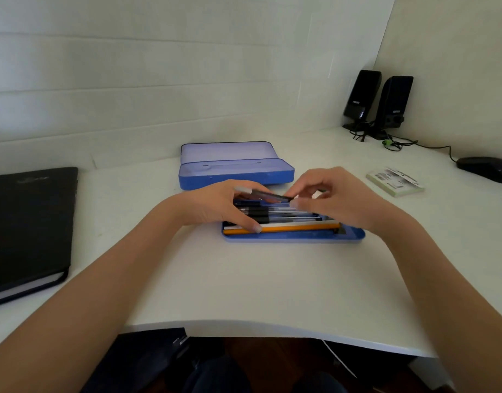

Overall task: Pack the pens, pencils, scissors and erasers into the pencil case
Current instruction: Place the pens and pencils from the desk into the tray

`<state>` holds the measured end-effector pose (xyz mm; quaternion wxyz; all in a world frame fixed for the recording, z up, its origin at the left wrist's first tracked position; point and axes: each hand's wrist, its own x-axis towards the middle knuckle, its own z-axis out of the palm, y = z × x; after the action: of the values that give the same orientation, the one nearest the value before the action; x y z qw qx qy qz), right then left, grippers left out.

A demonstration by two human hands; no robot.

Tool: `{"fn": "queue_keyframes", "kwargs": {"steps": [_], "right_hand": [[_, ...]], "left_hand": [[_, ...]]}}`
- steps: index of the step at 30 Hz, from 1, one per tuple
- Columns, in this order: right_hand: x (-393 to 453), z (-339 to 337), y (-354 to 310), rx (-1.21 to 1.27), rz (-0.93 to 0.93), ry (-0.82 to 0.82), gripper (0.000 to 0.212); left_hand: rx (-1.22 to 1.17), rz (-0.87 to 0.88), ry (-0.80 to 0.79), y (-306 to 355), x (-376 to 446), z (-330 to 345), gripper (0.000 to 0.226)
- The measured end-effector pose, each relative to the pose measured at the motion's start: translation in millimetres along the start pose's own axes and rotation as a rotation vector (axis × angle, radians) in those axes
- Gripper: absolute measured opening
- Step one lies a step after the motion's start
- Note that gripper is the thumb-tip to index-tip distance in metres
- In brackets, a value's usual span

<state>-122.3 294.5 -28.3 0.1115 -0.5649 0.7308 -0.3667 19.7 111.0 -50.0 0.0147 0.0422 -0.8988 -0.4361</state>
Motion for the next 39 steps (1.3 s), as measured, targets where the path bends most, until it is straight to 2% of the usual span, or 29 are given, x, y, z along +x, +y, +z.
{"fn": "queue_keyframes", "kwargs": {"steps": [4,6,10,18,20,22,24,25,28,34,39], "right_hand": [[-2.6,-0.5,-0.5,0.004,0.067,-0.249,0.007],[-3.4,0.1,-1.0,-0.009,0.094,-0.320,0.010],[-3.5,3.3,-2.3,-0.065,0.092,-0.318,0.010],[-1.7,11.8,-1.3,-0.160,0.074,-0.266,0.023],[0.5,6.9,0.4,-0.124,0.109,-0.181,0.028],[3.8,-4.5,10.9,-0.140,0.162,0.041,0.027],[5.6,-17.4,25.8,-0.274,0.236,0.245,0.021],[5.4,-22.0,33.3,-0.350,0.282,0.293,0.019],[5.3,-24.6,45.0,-0.506,0.398,0.264,0.013],[5.9,-20.3,48.7,-0.569,0.477,0.262,0.010],[8.3,-16.8,49.6,-0.660,0.403,0.287,0.012]], "left_hand": [[-0.023,-0.001,-0.015,-1.2,0.2,0.3,0.049],[-0.030,0.000,-0.006,-1.6,0.6,0.3,0.049],[-0.019,-0.006,-0.006,-0.5,0.6,0.0,0.050],[0.001,-0.015,-0.032,2.4,-1.6,0.7,0.050],[0.046,-0.019,-0.044,3.4,-2.4,1.3,0.052],[0.072,-0.014,-0.042,4.1,-2.7,1.7,0.052],[0.073,-0.015,-0.038,4.0,-2.4,1.8,0.051],[0.070,-0.016,-0.037,3.9,-2.3,1.7,0.051],[0.073,-0.010,-0.034,3.8,-1.5,1.3,0.051],[0.092,-0.014,-0.034,4.7,-0.9,1.5,0.051],[0.101,-0.024,-0.068,4.2,1.1,-3.0,0.056]]}}
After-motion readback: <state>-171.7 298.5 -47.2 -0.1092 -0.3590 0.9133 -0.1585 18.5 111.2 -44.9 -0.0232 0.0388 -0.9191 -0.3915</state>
